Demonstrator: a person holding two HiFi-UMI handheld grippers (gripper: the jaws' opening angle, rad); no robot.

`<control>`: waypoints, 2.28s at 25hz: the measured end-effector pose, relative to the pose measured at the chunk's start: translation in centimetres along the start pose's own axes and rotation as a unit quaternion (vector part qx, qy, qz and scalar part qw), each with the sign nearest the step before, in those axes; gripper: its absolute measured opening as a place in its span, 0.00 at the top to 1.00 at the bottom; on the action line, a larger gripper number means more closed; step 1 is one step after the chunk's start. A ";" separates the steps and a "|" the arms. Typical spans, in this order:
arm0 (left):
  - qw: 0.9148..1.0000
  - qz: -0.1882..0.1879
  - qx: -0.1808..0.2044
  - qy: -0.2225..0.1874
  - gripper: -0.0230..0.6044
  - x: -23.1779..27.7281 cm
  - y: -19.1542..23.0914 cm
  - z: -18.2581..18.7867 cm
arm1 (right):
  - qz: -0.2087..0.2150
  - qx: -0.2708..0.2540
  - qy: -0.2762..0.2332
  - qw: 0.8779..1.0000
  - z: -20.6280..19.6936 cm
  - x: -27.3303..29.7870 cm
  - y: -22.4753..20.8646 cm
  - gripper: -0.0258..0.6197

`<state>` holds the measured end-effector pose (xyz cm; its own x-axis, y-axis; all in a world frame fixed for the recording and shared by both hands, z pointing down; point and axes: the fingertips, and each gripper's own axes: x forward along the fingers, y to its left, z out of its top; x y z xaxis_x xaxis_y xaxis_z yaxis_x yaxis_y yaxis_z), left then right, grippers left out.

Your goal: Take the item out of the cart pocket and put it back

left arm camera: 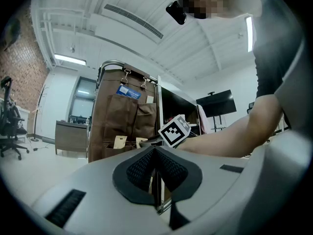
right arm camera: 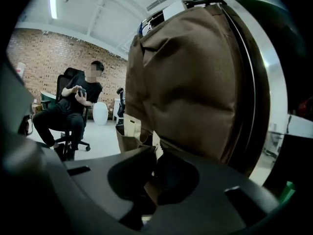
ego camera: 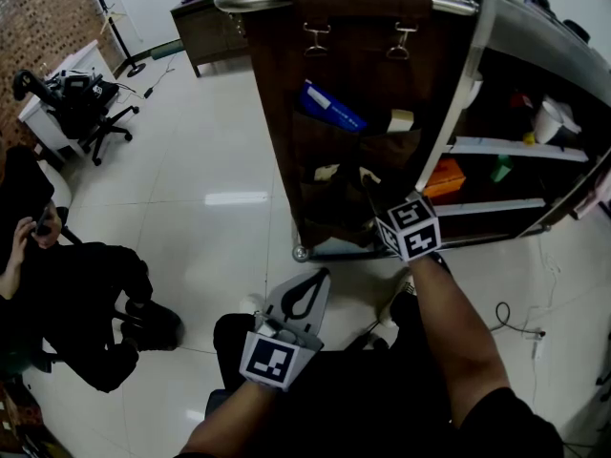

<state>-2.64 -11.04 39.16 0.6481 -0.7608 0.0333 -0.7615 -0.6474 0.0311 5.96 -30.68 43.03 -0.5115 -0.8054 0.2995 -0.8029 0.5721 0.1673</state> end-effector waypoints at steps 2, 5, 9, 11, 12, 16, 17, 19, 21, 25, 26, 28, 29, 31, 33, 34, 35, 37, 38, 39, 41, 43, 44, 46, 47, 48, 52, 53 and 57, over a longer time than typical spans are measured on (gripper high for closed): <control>1.000 -0.001 -0.001 0.002 0.96 0.0 0.0 -0.1 | 0.002 -0.002 0.001 1.000 -0.1 0.0 0.2 0.92; 1.000 -0.004 0.001 0.003 0.96 0.1 -0.1 -0.1 | 0.003 -0.005 0.002 1.000 0.0 0.0 0.2 0.91; 1.000 -0.007 0.000 0.004 0.96 0.1 -0.4 -0.2 | 0.005 0.001 0.003 1.000 -0.1 -0.2 0.4 0.89; 1.000 -0.008 0.001 0.005 0.96 0.2 -0.5 -0.2 | 0.003 0.004 0.000 1.000 0.1 -0.3 0.4 0.85; 1.000 -0.009 0.002 0.005 0.96 0.2 -0.5 -0.2 | 0.001 0.006 -0.001 1.000 0.2 -0.4 0.3 0.84; 1.000 -0.009 0.004 0.004 0.96 0.2 -0.6 -0.2 | 0.000 0.015 -0.012 1.000 1.0 -1.0 0.2 0.81; 1.000 -0.009 0.003 0.004 0.96 0.2 -0.5 -0.2 | 0.000 0.017 -0.017 1.000 1.4 -1.2 0.2 0.81; 1.000 -0.009 0.004 0.005 0.96 0.2 -0.5 -0.2 | -0.001 0.020 -0.031 0.999 2.5 -1.8 0.2 0.82; 1.000 -0.009 0.006 0.005 0.96 0.2 -0.6 -0.2 | -0.001 0.020 -0.045 0.999 3.7 -2.5 0.3 0.82; 1.000 -0.009 0.003 0.005 0.96 0.2 -0.7 -0.2 | 0.006 0.037 -0.069 0.997 5.7 -4.2 0.7 0.94; 1.000 -0.009 0.004 0.004 0.96 0.2 -0.6 -0.2 | 0.012 0.046 -0.076 0.996 6.1 -4.7 0.9 0.94; 1.000 -0.009 0.007 0.003 0.96 0.2 -0.6 -0.1 | 0.025 0.057 -0.092 0.994 7.1 -5.9 1.6 0.94; 1.000 -0.009 0.008 0.002 0.96 0.2 -0.6 -0.1 | 0.030 0.057 -0.099 0.993 7.6 -6.7 2.0 0.94; 1.000 -0.009 0.008 0.002 0.96 0.2 -0.6 -0.1 | 0.039 0.058 -0.116 0.991 8.6 -8.4 2.8 0.94; 1.000 -0.010 0.008 0.003 0.96 0.2 -0.7 -0.1 | 0.045 0.063 -0.134 0.988 9.6 -10.5 3.6 0.94; 1.000 -0.010 0.008 0.003 0.96 0.2 -0.7 -0.1 | 0.049 0.065 -0.142 0.986 10.0 -11.5 4.0 0.94; 1.000 -0.011 0.007 0.003 0.96 0.2 -0.7 -0.1 | 0.053 0.068 -0.150 0.985 10.3 -12.5 4.5 0.94; 1.000 -0.011 0.006 0.002 0.96 0.2 -0.8 -0.1 | 0.061 0.078 -0.161 0.982 10.6 -14.4 5.6 0.94; 1.000 -0.011 0.005 0.002 0.96 0.1 -0.8 -0.1 | 0.066 0.085 -0.165 0.980 10.5 -15.3 6.2 0.94; 1.000 -0.012 0.004 0.003 0.96 0.1 -0.8 -0.1 | 0.069 0.091 -0.168 0.979 10.4 -16.1 6.7 0.94; 1.000 -0.013 0.003 0.003 0.96 0.2 -0.8 -0.1 | 0.071 0.097 -0.169 0.978 9.7 -17.4 7.4 0.94; 1.000 -0.015 0.002 0.002 0.96 0.3 -0.9 0.0 | 0.067 0.099 -0.166 0.979 8.7 -18.3 7.8 0.94; 1.000 -0.016 0.002 0.000 0.96 0.4 -1.0 0.0 | 0.068 0.103 -0.162 0.979 8.1 -18.7 8.1 0.94; 1.000 -0.017 0.001 -0.001 0.96 0.3 -1.1 -0.1 | 0.073 0.109 -0.154 0.979 6.7 -19.2 8.8 0.94; 1.000 -0.017 0.001 0.000 0.96 0.3 -1.1 -0.1 | 0.074 0.109 -0.151 0.980 6.1 -19.3 9.3 0.94; 1.000 -0.016 0.001 0.002 0.96 0.3 -1.0 -0.2 | 0.076 0.106 -0.147 0.981 5.4 -19.4 9.8 0.94; 1.000 -0.015 0.005 0.005 0.96 0.3 -1.0 -0.2 | 0.098 0.116 -0.109 0.982 2.0 -18.7 12.3 0.94; 1.000 -0.016 0.006 0.005 0.96 0.4 -1.0 -0.2 | 0.105 0.118 -0.099 0.982 1.2 -18.4 13.1 0.94; 1.000 -0.016 0.008 0.009 0.96 0.4 -1.1 -0.5 | 0.125 0.110 -0.062 0.984 -1.3 -17.4 15.4 0.94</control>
<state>-1.52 -10.61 39.65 0.6719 -0.7389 0.0508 -0.7404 -0.6720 0.0174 2.88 -7.69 41.63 -0.7238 -0.6647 0.1852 -0.6874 0.7181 -0.1089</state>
